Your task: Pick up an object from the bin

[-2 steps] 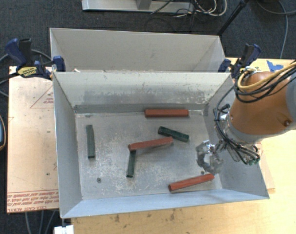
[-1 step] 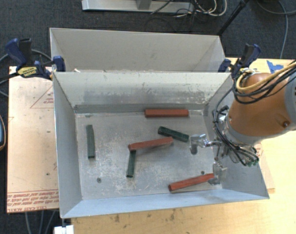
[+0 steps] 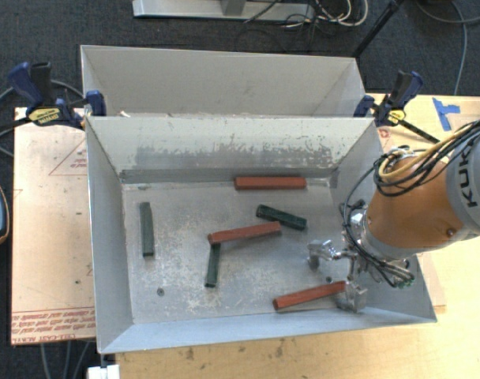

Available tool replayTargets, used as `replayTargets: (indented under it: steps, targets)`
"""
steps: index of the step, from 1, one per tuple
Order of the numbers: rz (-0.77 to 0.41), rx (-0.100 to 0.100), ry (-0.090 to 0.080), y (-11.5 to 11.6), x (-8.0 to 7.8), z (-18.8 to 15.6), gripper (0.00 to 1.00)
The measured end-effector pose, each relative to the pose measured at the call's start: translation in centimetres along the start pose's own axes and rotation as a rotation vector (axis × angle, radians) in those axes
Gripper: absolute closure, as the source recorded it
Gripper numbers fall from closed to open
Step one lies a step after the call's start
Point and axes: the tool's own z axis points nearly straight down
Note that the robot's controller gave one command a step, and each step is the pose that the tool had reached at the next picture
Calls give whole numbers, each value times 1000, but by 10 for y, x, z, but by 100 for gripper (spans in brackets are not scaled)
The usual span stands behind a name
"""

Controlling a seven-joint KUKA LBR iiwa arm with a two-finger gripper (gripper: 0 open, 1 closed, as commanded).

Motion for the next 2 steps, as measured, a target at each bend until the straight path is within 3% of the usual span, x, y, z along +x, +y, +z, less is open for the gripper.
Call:
replayTargets:
  steps: [1,2]
  targets:
    - [-149,-3,1,70,-35,-3,0]
    - [-144,-7,10,69,-32,-1,100]
